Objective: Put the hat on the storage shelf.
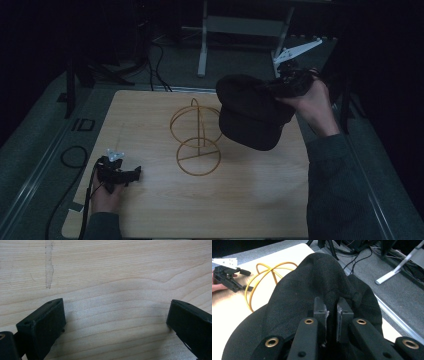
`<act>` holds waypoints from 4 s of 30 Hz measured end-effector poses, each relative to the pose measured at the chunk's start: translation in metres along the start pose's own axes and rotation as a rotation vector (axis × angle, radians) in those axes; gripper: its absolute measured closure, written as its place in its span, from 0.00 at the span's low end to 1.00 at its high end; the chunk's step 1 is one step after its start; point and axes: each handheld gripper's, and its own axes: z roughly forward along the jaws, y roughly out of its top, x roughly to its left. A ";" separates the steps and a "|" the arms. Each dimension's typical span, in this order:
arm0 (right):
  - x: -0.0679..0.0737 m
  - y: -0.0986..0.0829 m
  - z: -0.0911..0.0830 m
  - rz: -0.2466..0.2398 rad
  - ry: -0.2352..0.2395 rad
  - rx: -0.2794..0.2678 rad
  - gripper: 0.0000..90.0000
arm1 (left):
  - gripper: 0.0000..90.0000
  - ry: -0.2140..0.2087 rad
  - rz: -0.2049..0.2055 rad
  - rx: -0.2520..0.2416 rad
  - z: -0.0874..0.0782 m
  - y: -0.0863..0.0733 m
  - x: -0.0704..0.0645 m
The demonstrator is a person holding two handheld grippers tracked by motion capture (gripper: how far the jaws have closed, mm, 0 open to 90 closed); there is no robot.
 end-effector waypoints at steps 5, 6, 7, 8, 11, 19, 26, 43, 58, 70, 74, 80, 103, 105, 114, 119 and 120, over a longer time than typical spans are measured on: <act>0.002 0.005 0.000 -0.015 0.003 -0.005 0.90 | 0.02 0.000 0.000 0.001 0.000 0.000 0.000; 0.003 0.006 0.000 -0.014 0.006 -0.007 0.90 | 0.02 0.000 0.002 0.002 0.000 0.000 0.000; 0.003 0.007 0.001 -0.021 0.007 -0.010 0.90 | 0.02 0.000 0.001 0.003 0.000 0.000 0.000; 0.003 0.008 0.001 -0.019 0.010 -0.012 0.90 | 0.02 0.000 0.002 0.003 0.000 0.000 0.000; 0.005 0.010 0.003 -0.027 0.018 -0.014 0.90 | 0.02 0.000 0.002 0.003 0.000 0.000 0.000; 0.009 0.018 0.005 -0.035 0.040 -0.041 0.90 | 0.02 0.000 0.003 0.004 0.000 0.000 0.000; 0.013 0.024 0.005 -0.044 0.060 -0.075 0.91 | 0.02 0.000 0.004 0.004 0.000 0.000 0.000; 0.026 0.029 0.020 -0.053 0.101 -0.146 0.91 | 0.02 0.000 0.001 0.002 0.000 0.000 0.000; 0.038 0.040 0.037 -0.075 0.125 -0.189 0.91 | 0.02 0.000 0.001 0.002 0.000 0.000 0.000; 0.044 0.042 0.048 -0.080 0.153 -0.203 0.91 | 0.02 0.000 0.000 0.000 0.000 0.000 0.000; 0.046 0.044 0.051 -0.078 0.166 -0.209 0.91 | 0.02 0.000 0.000 0.000 0.000 0.000 0.000; 0.052 0.045 0.059 -0.094 0.182 -0.204 0.91 | 0.02 0.000 0.001 0.000 0.000 0.000 0.000; 0.065 0.046 0.082 -0.128 0.213 -0.169 0.91 | 0.02 0.001 0.000 -0.001 0.000 0.000 0.000; 0.066 0.046 0.084 -0.133 0.215 -0.160 0.91 | 0.02 0.000 0.001 0.000 0.000 0.000 0.000; 0.068 0.045 0.090 -0.144 0.220 -0.134 0.90 | 0.02 0.001 0.001 0.000 0.000 0.000 0.000; 0.068 0.045 0.091 -0.144 0.219 -0.127 0.90 | 0.02 0.000 0.001 0.001 0.000 0.000 0.000; 0.069 0.045 0.093 -0.144 0.221 -0.123 0.90 | 0.02 0.000 0.001 0.000 0.000 0.000 0.000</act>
